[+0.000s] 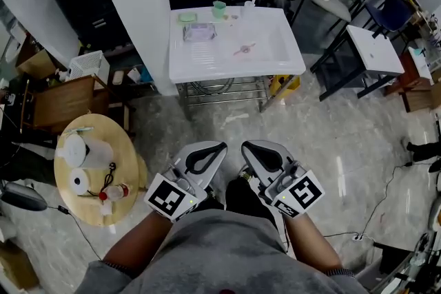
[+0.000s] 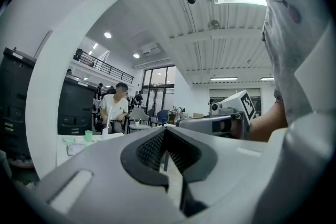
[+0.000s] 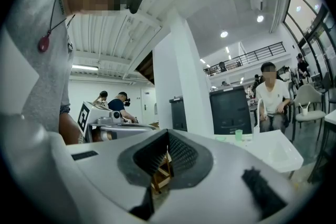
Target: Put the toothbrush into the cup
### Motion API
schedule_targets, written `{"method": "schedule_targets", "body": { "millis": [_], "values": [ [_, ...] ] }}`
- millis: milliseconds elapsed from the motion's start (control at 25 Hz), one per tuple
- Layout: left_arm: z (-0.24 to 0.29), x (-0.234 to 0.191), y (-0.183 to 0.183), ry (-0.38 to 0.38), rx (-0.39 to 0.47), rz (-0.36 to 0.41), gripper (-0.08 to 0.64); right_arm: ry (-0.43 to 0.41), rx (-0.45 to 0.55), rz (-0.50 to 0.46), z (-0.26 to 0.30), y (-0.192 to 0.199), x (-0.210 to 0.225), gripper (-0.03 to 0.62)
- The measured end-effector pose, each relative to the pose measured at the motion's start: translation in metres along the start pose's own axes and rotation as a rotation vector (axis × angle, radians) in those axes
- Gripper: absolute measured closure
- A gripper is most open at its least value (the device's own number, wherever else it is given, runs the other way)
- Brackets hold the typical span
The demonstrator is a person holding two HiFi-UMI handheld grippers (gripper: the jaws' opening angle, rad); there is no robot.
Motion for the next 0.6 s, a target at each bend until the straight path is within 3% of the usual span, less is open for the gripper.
{"method": "schedule_targets", "body": {
  "millis": [360, 600],
  "values": [
    [0.044, -0.024, -0.003, -0.046, -0.02, -0.025, 0.555, -0.027, 0.008, 0.005, 0.011, -0.001, 0.054, 0.578],
    [0.09, -0.041, -0.005, -0.07, -0.037, 0.003, 0.555, -0.058, 0.002, 0.007, 0.012, -0.011, 0.105, 0.578]
  ]
}}
Point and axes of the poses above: the fingertips, and each gripper's own axes: z forward along the fingers, x to its right, y out of its underside, the point moved 3 cm from there along -z, backward along the fingers, and after that the axes turned 12 degrees about -y, right-handed, at the moved point
